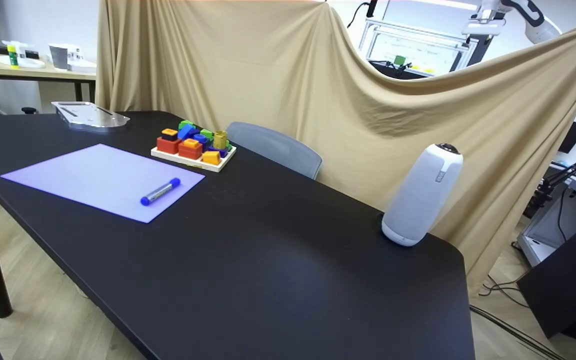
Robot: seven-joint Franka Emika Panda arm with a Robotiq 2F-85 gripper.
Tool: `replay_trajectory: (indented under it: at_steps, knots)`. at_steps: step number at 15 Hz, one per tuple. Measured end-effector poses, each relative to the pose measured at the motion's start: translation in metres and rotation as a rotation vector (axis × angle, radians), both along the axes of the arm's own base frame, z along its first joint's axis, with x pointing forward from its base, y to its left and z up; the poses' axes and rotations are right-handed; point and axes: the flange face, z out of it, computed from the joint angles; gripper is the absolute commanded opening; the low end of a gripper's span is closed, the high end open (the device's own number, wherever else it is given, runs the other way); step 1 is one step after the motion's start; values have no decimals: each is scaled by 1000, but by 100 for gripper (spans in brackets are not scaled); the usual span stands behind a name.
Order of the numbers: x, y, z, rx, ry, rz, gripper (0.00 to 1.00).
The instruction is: Move the marker to the right
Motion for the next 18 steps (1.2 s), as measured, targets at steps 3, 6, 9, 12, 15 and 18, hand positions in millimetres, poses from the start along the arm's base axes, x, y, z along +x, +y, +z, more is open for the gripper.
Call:
replay_trajectory:
  at_steps: [3, 6, 9, 12, 15, 18]
  knots:
    - [11, 30, -21, -38, -65, 46, 100]
    - [14, 67, -54, -67, -105, 109, 100]
    - [10, 107, -89, -87, -133, 184, 100]
    - [0, 147, -121, -107, -172, 276, 100]
    - [-9, 170, -139, -138, -203, 339, 100]
    - [-9, 168, -138, -141, -210, 343, 100]
